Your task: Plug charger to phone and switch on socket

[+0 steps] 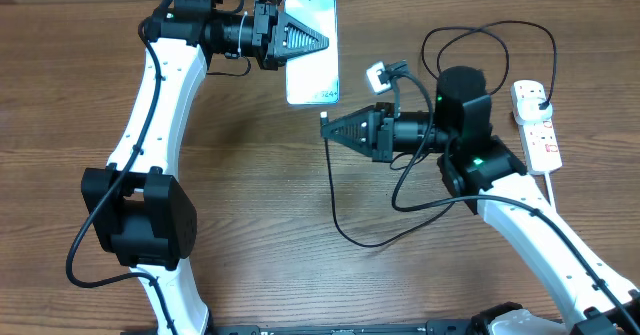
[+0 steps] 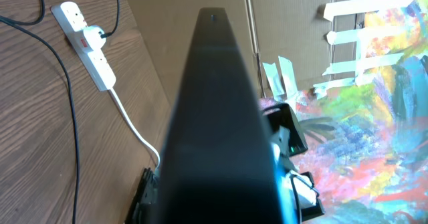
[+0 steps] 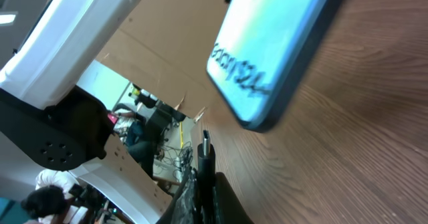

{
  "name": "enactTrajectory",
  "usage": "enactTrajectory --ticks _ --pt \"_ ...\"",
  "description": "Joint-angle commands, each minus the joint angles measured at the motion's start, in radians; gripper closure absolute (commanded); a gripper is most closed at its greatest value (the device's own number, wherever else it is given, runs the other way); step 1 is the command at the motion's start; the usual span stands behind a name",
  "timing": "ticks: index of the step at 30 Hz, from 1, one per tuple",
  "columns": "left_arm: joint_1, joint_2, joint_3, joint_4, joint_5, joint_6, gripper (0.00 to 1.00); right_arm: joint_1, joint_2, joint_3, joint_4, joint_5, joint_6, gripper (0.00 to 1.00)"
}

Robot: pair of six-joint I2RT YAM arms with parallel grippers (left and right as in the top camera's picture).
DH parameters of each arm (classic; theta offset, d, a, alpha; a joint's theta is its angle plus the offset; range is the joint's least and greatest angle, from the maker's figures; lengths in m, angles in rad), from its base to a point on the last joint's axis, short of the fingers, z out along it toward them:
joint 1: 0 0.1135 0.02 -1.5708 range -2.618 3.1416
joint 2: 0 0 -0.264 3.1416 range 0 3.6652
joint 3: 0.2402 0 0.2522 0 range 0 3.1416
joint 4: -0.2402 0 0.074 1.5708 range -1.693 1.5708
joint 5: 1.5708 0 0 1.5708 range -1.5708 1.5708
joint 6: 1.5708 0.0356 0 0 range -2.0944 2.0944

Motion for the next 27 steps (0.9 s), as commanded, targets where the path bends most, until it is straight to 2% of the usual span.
enactTrajectory --ticks 1,11,18,27 --pt "-0.011 -0.046 0.013 -0.004 0.052 -0.014 0.96 -0.009 -0.005 0.007 0.001 -0.034 0.007 0.96" --pt "-0.045 -0.046 0.013 -0.004 0.025 -0.049 0.96 0.0 0.029 0.007 0.002 -0.029 0.007 0.96" --pt "-0.046 -0.046 0.013 -0.001 0.023 -0.048 0.96 0.0 0.029 0.007 0.066 -0.038 0.053 0.96" --pt "-0.02 -0.046 0.013 0.106 -0.015 -0.135 0.96 0.0 0.029 0.007 0.061 -0.108 0.051 0.96"
